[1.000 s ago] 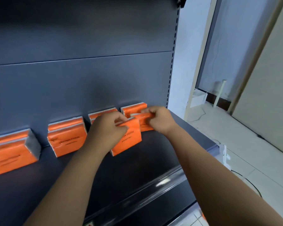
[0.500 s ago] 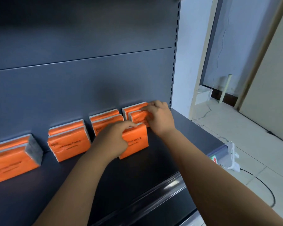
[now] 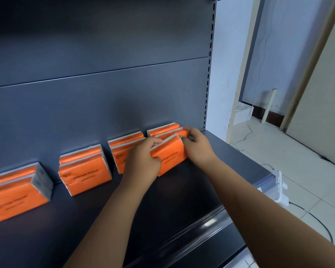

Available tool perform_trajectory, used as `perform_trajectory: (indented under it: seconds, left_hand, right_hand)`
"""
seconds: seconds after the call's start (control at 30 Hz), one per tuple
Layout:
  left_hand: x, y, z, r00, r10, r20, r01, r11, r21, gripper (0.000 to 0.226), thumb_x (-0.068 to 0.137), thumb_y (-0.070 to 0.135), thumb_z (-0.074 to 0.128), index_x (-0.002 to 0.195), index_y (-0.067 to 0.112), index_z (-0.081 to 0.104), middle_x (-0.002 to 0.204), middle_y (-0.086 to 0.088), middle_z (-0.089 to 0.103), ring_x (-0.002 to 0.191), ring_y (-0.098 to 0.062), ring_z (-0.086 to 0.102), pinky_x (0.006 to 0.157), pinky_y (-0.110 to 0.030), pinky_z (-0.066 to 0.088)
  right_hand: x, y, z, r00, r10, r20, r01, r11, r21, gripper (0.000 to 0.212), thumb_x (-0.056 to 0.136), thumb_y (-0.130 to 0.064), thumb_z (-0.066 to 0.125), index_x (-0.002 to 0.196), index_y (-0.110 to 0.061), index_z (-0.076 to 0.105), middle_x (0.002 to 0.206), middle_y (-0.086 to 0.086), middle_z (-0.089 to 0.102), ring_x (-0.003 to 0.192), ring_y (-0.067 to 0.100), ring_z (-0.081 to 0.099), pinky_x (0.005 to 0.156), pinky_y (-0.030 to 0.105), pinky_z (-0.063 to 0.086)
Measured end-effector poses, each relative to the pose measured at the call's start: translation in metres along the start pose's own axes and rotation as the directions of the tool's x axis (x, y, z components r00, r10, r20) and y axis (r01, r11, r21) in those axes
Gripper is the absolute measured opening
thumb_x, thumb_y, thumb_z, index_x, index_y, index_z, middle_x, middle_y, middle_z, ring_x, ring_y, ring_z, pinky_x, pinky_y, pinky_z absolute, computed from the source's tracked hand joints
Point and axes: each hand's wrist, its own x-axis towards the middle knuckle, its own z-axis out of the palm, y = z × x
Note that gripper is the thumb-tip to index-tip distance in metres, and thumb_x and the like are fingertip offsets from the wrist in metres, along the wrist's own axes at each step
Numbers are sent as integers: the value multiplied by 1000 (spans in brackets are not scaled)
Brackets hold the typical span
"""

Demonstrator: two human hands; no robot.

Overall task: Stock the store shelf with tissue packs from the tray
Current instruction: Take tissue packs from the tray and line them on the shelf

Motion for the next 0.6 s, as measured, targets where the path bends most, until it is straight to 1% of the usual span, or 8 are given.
perform_trajectory:
  seconds: [0.07,0.13,0.2,0.27,0.37,0.43,0.53,0.6]
  left_hand:
    - [1,0,7,997,33,-68,-32,999,9,55,82,-10,64,124,25,68,123,14,62,115,-4,57,84,-4,39]
    - [0,0,15,989,35,-144,-39,999,-29,52,81,-10,67,118,26,64,120,13,59,116,-8,56,95,-18,45]
    - [-1,0,25,979,-27,-203,7,995,-96,52,81,-8,69,115,30,60,117,15,55,115,-8,56,99,-33,51]
    - [-5,1,35,966,-109,-234,68,982,-178,49,83,-6,70,119,26,61,119,15,58,116,-7,57,100,-39,53]
    - [-9,4,49,951,-244,-189,178,934,-310,46,88,-2,71,128,16,61,121,11,64,116,-9,62,100,-34,54]
    - [-13,7,54,947,-273,-167,210,924,-319,33,89,2,71,112,24,62,106,17,64,105,-10,64,86,-23,51]
    - [-14,8,59,935,-318,-159,263,920,-291,32,89,5,69,86,36,59,91,13,67,91,-9,65,70,-17,43]
    - [-14,8,60,911,-385,-149,322,889,-324,28,92,8,66,86,35,62,93,9,69,90,-10,66,71,-23,46]
  right_hand:
    - [1,3,1,999,28,-22,-27,997,68,25,99,-30,59,124,-32,65,110,-8,73,105,13,71,101,43,56]
    - [0,2,-1,998,49,-42,-44,993,113,17,104,-31,55,115,-32,67,108,-11,72,103,9,69,98,37,55]
    - [-2,1,-6,994,67,-91,-55,991,123,19,106,-32,51,102,-29,68,99,-11,70,96,9,66,90,33,52]
    - [-9,1,-11,986,74,-146,-64,996,70,29,107,-37,47,87,-25,64,86,-8,65,85,13,61,79,32,47]
    - [-22,3,-19,953,101,-285,-149,977,-153,44,106,-47,40,71,-22,51,77,-3,59,79,20,56,71,35,41]
    - [-30,1,-21,919,132,-372,-243,932,-269,49,104,-47,37,69,-17,49,79,5,61,81,29,59,73,37,44]
    - [-35,-6,-18,918,154,-365,-259,930,-261,53,105,-48,36,64,-15,48,77,7,60,78,28,57,69,36,40]
    - [-35,-11,-15,937,134,-323,-210,954,-212,52,104,-47,41,62,-16,41,67,2,53,68,23,50,62,35,34]
